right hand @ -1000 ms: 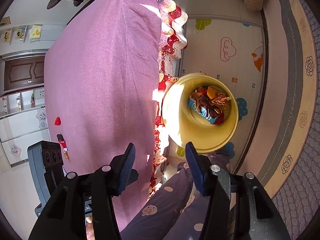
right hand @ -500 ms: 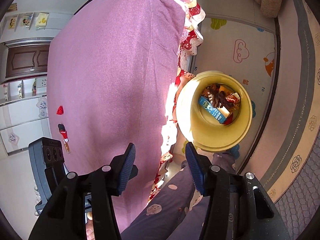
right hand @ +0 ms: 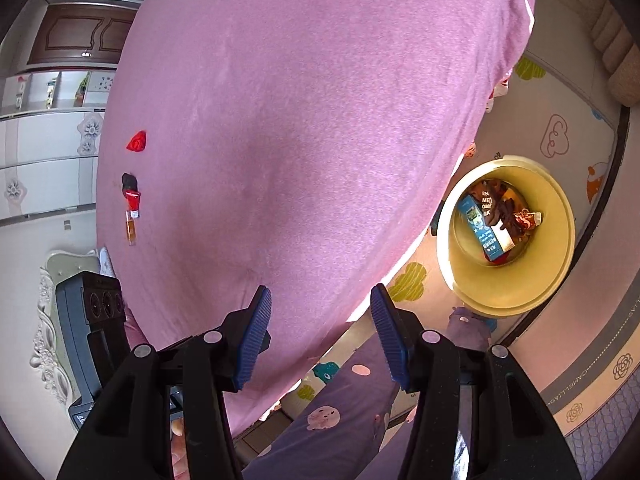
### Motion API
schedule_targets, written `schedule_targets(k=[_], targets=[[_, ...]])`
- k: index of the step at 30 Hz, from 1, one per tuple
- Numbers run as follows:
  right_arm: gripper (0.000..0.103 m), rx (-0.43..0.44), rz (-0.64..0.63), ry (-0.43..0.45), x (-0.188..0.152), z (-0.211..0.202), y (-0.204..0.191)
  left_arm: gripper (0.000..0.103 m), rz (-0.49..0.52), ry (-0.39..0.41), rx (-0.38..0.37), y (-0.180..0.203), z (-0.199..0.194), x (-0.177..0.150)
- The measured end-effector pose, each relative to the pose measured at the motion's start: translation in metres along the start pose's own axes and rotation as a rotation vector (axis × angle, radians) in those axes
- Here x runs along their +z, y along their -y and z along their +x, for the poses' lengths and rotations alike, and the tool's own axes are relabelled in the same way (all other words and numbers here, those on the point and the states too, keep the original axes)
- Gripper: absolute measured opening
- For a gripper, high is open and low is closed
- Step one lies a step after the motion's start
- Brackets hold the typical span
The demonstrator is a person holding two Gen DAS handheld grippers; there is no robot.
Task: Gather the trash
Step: 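Move both tools back over the bed toward the red tube and black sock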
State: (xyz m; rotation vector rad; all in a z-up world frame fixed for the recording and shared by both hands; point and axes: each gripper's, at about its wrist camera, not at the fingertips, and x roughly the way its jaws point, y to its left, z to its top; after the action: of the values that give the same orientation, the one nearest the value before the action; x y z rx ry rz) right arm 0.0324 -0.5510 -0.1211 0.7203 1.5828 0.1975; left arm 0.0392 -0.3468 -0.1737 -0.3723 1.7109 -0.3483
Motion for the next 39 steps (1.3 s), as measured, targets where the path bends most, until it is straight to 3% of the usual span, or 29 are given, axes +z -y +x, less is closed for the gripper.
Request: schedule_targets(k=[11, 20, 31, 39], targets=[[0.052, -0.012, -0.182, -0.088, 0.006, 0.076, -0.132, 0.073, -0.213, 0.164, -0.025, -0.14, -0.088, 0.016], [0.052, 0.004, -0.303, -0.112, 0.017, 0.12, -0.23, 0.074, -0.295, 0.29, -0.014, -0.228, -0.158, 0.032], [0.052, 0.007, -0.463, -0.147, 0.053, 0.173, -0.344, 0.074, -0.333, 0.363, 0.033, -0.293, -0.208, 0.071], [0.052, -0.006, -0.528, -0.178, 0.086, 0.231, -0.402, 0.074, -0.284, 0.356, 0.159, -0.342, -0.236, 0.127]])
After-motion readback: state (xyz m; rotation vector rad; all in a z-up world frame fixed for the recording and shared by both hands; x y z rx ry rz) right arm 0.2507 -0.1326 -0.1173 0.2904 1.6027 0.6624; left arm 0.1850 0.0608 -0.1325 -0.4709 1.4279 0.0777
